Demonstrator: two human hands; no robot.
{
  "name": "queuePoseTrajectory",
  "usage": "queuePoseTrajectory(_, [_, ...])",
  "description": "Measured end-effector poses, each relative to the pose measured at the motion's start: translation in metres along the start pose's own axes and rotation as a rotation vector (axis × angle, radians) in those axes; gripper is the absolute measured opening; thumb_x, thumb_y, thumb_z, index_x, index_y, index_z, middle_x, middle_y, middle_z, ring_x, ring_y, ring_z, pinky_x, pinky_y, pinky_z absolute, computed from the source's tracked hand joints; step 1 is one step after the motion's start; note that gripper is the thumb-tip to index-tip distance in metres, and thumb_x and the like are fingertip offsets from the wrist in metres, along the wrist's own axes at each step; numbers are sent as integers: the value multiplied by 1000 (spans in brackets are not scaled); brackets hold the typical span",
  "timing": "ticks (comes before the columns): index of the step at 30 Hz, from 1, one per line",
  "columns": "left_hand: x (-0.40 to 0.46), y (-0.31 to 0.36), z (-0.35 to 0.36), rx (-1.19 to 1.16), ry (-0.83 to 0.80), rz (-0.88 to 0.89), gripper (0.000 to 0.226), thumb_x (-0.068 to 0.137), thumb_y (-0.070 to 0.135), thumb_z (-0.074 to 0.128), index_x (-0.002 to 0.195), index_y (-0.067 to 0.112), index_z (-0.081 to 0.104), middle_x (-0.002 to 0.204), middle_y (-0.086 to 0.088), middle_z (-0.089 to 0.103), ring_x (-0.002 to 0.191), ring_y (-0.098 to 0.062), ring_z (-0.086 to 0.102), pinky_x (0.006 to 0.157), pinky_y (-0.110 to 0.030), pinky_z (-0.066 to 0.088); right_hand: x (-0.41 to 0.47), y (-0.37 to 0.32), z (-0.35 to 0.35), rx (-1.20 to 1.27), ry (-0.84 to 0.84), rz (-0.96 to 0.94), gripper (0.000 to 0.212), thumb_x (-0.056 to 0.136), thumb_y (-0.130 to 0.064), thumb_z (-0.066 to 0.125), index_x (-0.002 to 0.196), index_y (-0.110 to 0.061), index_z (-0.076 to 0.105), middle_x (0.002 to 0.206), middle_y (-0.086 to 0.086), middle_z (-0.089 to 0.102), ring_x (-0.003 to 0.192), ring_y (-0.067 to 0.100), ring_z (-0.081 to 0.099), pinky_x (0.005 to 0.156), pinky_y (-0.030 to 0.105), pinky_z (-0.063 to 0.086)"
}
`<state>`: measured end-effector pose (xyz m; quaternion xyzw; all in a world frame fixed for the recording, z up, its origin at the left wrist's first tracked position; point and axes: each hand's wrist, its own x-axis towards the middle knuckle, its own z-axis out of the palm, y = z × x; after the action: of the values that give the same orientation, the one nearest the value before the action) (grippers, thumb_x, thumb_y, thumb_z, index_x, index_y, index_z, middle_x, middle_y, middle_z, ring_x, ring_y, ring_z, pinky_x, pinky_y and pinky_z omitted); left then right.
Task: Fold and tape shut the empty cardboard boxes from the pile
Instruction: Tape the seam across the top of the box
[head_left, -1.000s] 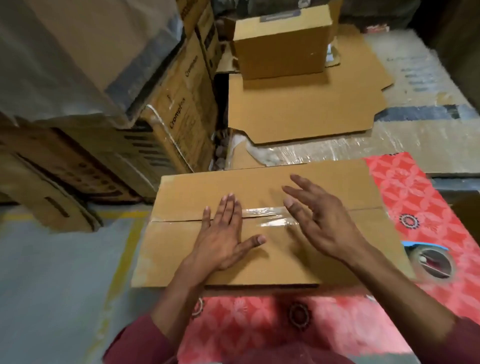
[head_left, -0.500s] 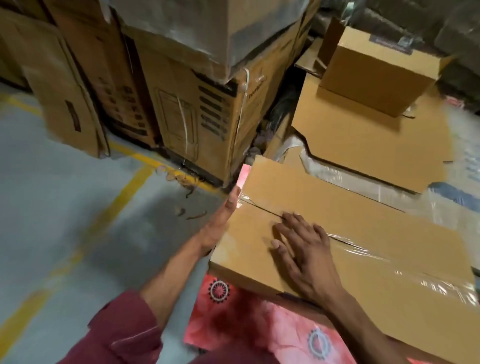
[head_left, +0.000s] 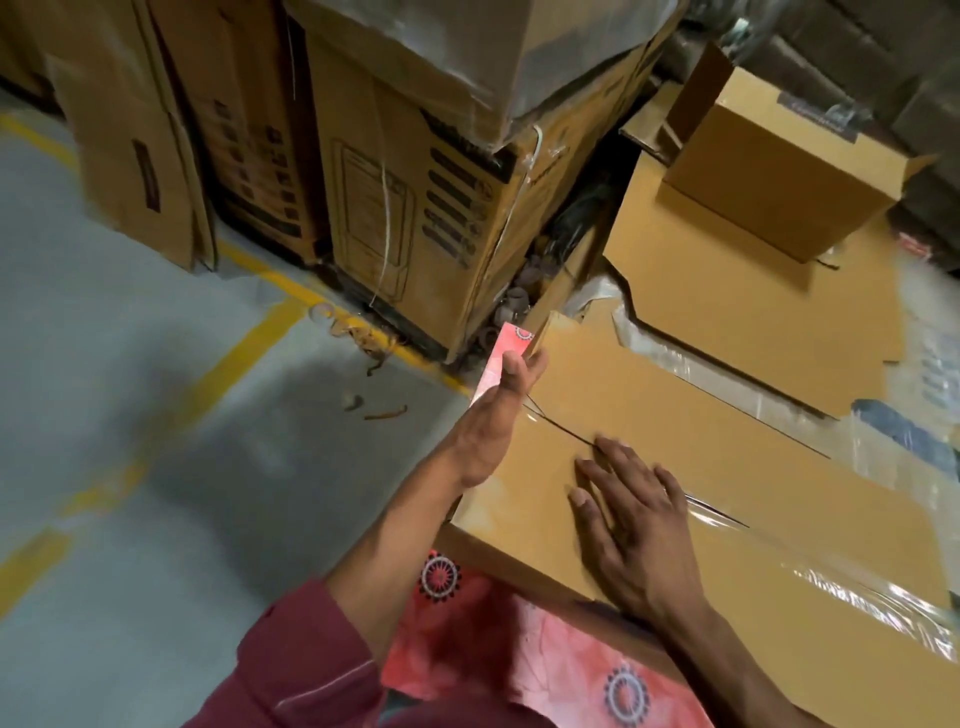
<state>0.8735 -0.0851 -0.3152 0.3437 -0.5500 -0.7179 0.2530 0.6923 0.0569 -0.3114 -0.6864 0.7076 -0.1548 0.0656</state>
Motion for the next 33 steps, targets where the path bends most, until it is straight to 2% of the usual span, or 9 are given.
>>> queuePoseTrajectory(4, [-7, 7, 2, 155, -18, 45, 121, 67, 107, 23, 165, 37, 18, 172, 17, 14, 157, -2, 10, 131, -46, 10, 0, 1, 1, 8, 12, 4, 42, 104, -49, 44, 137, -32, 64, 160, -11, 44, 152, 7, 31, 118, 53, 28])
queuePoseTrajectory(7, [-18, 9, 27, 883, 50, 92, 104, 85, 91, 35, 167, 30, 11, 175, 7, 6, 160, -10, -2, 129, -55, 5, 1, 8, -4, 51, -21, -44, 43, 104, -45, 43, 140, -30, 61, 160, -10, 43, 152, 8, 31, 117, 52, 30])
queuePoseTrajectory(9, [-27, 9, 60, 1139, 107, 149, 87, 96, 80, 31, 166, 30, 17, 175, 3, 6, 161, -15, -8, 128, -58, -4, 0, 25, -15, 123, -62, -94, 47, 99, -38, 47, 142, -25, 60, 159, -5, 46, 150, 15, 37, 117, 51, 35])
queuePoseTrajectory(12, [-32, 2, 125, 1141, 211, 278, 75, 98, 69, 36, 161, 27, 37, 172, -1, 23, 162, -19, 2, 128, -57, 2, -8, 69, -46, 194, -36, -39, 50, 94, -33, 55, 141, -19, 62, 153, 5, 54, 145, 26, 44, 118, 49, 38])
queuePoseTrajectory(16, [-40, -23, 228, 1109, 305, 478, 60, 98, 56, 46, 145, 20, 60, 162, -8, 44, 159, -27, 21, 124, -64, 19, -22, 165, -99, 84, 31, 136, 42, 98, -40, 63, 136, -24, 66, 150, 3, 56, 146, 28, 43, 119, 47, 36])
queuePoseTrajectory(20, [-50, -54, 329, 1121, 347, 448, 58, 99, 55, 49, 146, 23, 58, 168, -10, 32, 161, -28, 8, 124, -66, 12, -26, 291, -144, -134, -77, 346, 64, 93, -68, 38, 140, -30, 61, 155, 1, 51, 149, 27, 36, 115, 54, 38])
queuePoseTrajectory(24, [-55, -80, 401, 1226, 474, 251, 64, 102, 64, 36, 153, 28, 50, 173, -18, 3, 161, -35, -9, 124, -68, 3, -57, 358, -165, 29, -185, 382, 51, 105, -52, 47, 139, -18, 62, 140, 11, 64, 130, 33, 57, 103, 39, 47])
queuePoseTrajectory(29, [-36, -83, 398, 1176, 681, 314, 60, 99, 63, 43, 144, 27, 61, 174, -15, 2, 161, -32, -6, 125, -65, 2, -108, 373, -161, 198, -31, 360, 42, 104, -42, 56, 127, -8, 66, 121, 18, 72, 111, 38, 66, 91, 44, 53])
queuePoseTrajectory(33, [-4, -70, 351, 1152, 617, 410, 51, 94, 55, 57, 134, 26, 68, 174, -11, 13, 162, -27, 0, 127, -58, 0, -144, 377, -158, 202, 37, 458, 48, 98, -54, 60, 123, -13, 66, 116, 10, 72, 105, 34, 66, 79, 37, 49])
